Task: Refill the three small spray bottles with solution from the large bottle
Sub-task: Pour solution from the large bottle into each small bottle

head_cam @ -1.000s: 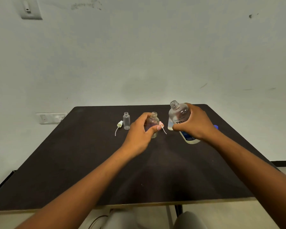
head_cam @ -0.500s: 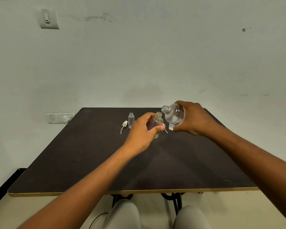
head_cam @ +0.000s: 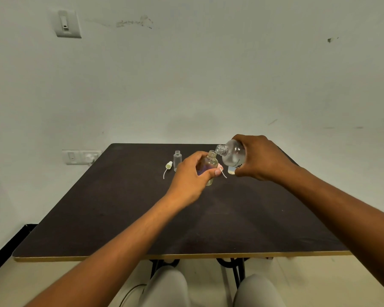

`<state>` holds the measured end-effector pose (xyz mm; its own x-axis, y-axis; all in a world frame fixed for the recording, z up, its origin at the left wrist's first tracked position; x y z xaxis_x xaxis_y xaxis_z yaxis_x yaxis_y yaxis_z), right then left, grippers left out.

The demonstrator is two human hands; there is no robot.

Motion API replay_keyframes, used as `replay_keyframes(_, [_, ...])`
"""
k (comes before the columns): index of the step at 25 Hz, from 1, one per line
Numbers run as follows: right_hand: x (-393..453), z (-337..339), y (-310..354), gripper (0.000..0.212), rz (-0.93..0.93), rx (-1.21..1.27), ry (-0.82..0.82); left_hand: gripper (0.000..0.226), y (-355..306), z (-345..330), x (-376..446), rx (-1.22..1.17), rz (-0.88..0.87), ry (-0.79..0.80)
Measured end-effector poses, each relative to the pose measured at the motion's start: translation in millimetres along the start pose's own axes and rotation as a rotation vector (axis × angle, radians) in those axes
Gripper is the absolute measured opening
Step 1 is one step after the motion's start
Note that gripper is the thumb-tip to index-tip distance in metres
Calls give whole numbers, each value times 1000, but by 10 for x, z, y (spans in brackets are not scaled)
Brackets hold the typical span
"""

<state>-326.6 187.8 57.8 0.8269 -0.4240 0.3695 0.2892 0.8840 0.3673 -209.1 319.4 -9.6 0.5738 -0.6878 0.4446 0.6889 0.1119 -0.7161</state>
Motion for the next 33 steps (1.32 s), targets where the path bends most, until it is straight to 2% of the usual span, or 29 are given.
replay_keyframes(10, [137,37,23,52,59,-287,-34,44,29,-37,6,29,8,-27])
replay_keyframes(33, [171,81,155,54,129,-467,-23,49,13,-56,-43,58,53,-11])
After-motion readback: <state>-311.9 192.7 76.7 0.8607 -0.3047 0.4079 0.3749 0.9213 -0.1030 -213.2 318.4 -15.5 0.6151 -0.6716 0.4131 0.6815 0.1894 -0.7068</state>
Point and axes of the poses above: each hand's wrist, its own x-axis towards the middle knuckle, its own z-axis out of the back of the hand, y = z × x, the point moved 7 cm from there along x, towards the middle knuckle, and after that the axes turned 8 degrees about x, right-handed, at the moved point
